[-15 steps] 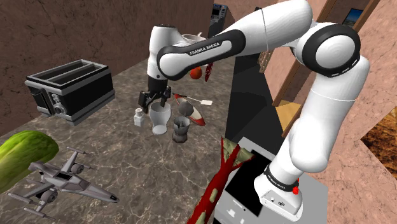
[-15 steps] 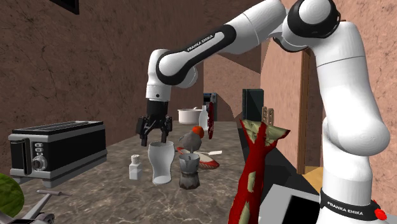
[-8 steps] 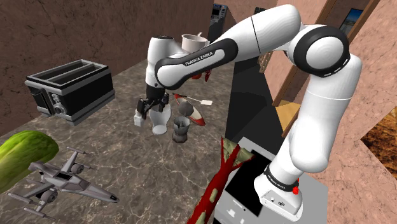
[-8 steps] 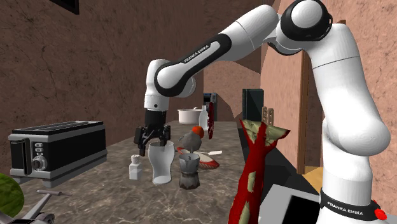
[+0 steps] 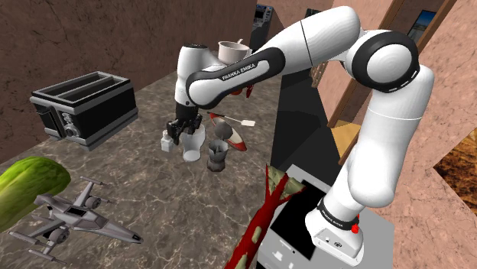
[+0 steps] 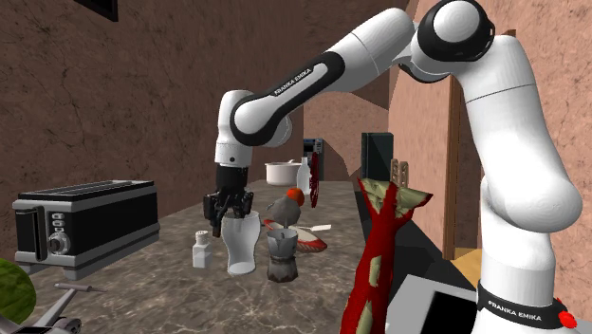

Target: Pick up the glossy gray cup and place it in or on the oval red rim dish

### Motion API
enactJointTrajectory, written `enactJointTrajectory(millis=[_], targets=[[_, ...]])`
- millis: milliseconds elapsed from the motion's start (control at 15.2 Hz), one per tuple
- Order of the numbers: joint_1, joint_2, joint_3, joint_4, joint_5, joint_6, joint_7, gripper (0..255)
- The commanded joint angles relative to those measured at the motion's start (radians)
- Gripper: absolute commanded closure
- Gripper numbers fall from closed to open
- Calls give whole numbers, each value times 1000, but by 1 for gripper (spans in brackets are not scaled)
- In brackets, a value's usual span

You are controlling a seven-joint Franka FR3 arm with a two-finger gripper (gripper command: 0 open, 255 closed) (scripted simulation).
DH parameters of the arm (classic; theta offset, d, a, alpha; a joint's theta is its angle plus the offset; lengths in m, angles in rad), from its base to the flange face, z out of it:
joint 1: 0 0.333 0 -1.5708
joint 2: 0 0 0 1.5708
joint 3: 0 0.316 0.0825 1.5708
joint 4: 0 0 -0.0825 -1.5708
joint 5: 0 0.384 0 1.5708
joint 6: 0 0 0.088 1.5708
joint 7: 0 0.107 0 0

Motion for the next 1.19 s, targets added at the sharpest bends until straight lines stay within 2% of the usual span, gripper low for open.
enactJointTrajectory(millis=[0, 528, 1122], targets=[[0, 0, 0, 0, 0, 0, 0, 255], [0, 0, 0, 0, 0, 0, 0, 255], [-3, -51, 3, 60, 12, -109, -4, 255]])
